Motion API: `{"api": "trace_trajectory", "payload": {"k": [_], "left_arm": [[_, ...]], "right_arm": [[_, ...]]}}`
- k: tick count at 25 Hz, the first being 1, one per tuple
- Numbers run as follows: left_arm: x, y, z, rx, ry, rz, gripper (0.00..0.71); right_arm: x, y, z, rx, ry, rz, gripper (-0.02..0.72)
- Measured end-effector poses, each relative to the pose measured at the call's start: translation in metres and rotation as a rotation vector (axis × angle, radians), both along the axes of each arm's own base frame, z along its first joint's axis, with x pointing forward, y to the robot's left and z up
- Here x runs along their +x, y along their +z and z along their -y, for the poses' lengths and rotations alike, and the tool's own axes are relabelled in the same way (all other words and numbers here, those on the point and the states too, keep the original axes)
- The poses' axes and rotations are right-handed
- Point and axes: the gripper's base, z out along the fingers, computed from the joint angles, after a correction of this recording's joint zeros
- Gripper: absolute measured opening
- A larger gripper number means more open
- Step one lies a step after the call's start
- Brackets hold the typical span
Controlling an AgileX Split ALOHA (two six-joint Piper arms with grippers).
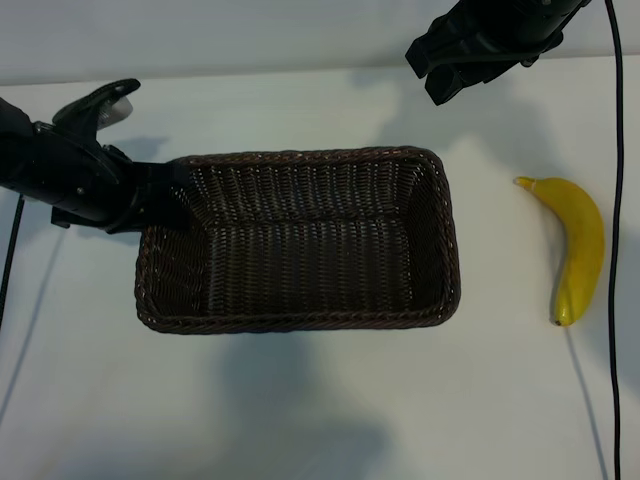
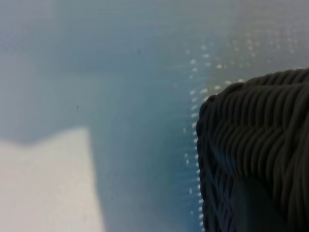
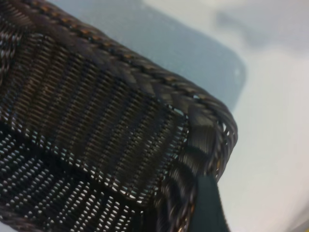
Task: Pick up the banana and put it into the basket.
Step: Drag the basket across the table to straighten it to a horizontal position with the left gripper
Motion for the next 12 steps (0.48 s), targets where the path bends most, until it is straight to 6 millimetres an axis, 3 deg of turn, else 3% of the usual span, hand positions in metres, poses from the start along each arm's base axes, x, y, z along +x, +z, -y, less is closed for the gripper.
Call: {"api": "trace_trajectory", "payload": {"k": [7, 12], "left_arm": [[0.0051, 0.0047, -0.0001, 0.005, -0.006, 0.031, 0.181], [0.0069, 0.0064, 0.0005, -0.006, 0.006, 0.039, 0.332]], "right_arm": [[0.0000, 0.0000, 0.0001, -0.001, 0.000, 0.000, 0.513], [0.0000, 0.0000, 0.0001, -0.001, 0.000, 0.000, 0.513]]}}
